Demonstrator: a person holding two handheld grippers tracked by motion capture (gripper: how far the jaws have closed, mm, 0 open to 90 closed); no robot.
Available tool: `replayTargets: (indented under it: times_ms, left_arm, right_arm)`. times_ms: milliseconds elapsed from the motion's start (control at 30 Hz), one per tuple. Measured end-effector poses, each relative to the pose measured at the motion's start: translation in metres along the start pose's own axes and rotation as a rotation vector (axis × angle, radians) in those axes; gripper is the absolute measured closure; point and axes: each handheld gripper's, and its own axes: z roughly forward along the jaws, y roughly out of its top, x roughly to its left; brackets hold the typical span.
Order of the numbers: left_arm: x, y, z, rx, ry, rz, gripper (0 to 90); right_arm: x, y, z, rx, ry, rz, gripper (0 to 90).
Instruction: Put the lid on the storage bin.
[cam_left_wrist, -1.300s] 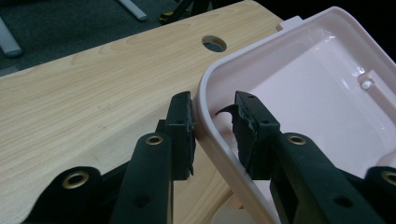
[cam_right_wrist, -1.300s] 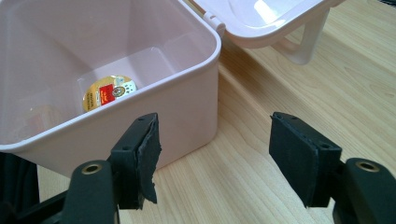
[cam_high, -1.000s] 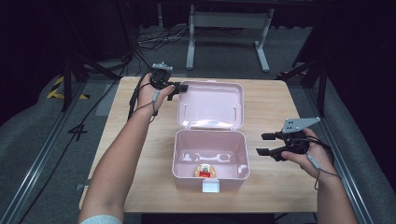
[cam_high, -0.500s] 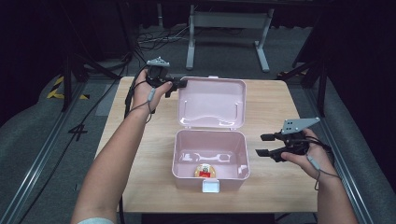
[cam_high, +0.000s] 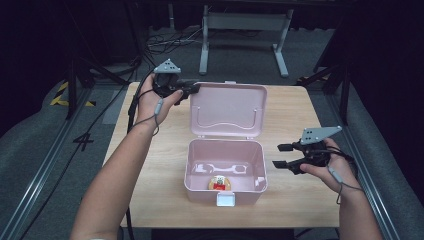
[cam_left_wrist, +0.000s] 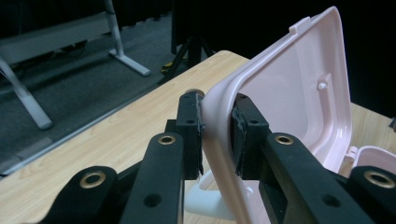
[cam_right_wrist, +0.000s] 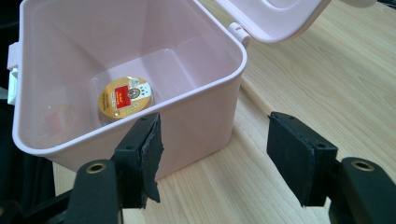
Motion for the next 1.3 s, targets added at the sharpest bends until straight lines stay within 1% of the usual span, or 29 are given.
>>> replayTargets:
  times_ms: [167,400,433,500,533,567,633,667,767,867,900,967,1033,1100,1167,1233,1300]
  left_arm:
    - [-0.009,0.002,-0.011,-0.013,-0.006,0.03,75.7]
    - [-0.018,-0.002,-0.023,-0.053,-0.027,0.052,73.6]
    - [-0.021,-0.003,-0.026,-0.058,-0.032,0.06,73.3]
    - [-0.023,-0.002,-0.029,-0.054,-0.037,0.07,72.5]
    - [-0.025,-0.002,-0.03,-0.054,-0.038,0.073,72.3]
    - [-0.026,-0.001,-0.031,-0.051,-0.034,0.081,72.1]
    - [-0.03,-0.001,-0.034,-0.049,-0.032,0.091,71.8]
    - [-0.032,-0.001,-0.035,-0.049,-0.034,0.1,71.5]
    - [-0.037,-0.001,-0.041,-0.052,-0.047,0.098,69.8]
    - [-0.041,-0.002,-0.044,-0.051,-0.054,0.103,67.9]
    - [-0.042,-0.002,-0.046,-0.048,-0.053,0.107,67.8]
    - [-0.047,-0.002,-0.048,-0.045,-0.048,0.128,67.5]
    - [-0.05,-0.003,-0.051,-0.05,-0.055,0.127,66.7]
    - [-0.051,-0.004,-0.052,-0.052,-0.054,0.132,66.1]
    - [-0.051,-0.007,-0.054,-0.061,-0.061,0.127,65.6]
    - [-0.052,-0.011,-0.056,-0.072,-0.08,0.113,64.9]
    - [-0.055,-0.012,-0.059,-0.07,-0.08,0.128,64.2]
  right_arm:
    - [0.001,0.0,-0.001,-0.003,0.0,-0.002,35.9]
    - [0.007,0.005,-0.002,0.001,0.002,-0.018,36.6]
    - [0.007,0.006,-0.002,0.003,0.004,-0.019,37.2]
    - [0.01,0.007,-0.002,0.0,0.012,-0.017,41.1]
    - [0.011,0.008,-0.003,0.001,0.027,0.001,47.6]
    - [0.011,0.008,-0.004,-0.001,0.041,0.015,56.3]
    - [0.013,0.01,-0.006,-0.012,0.08,0.049,66.5]
    - [0.013,0.01,-0.008,-0.016,0.088,0.05,71.6]
    - [0.016,0.013,-0.013,-0.02,0.078,0.047,78.8]
    - [0.017,0.015,-0.015,-0.03,0.088,0.045,80.9]
    - [0.021,0.017,-0.017,-0.032,0.094,0.033,82.9]
    - [0.023,0.019,-0.017,-0.039,0.103,0.033,84.1]
    - [0.024,0.02,-0.018,-0.049,0.115,0.036,85.3]
    - [0.025,0.021,-0.019,-0.052,0.116,0.037,86.3]
    - [0.026,0.021,-0.02,-0.056,0.117,0.038,86.6]
    - [0.027,0.023,-0.02,-0.064,0.125,0.041,87.3]
    - [0.029,0.024,-0.02,-0.065,0.129,0.037,87.8]
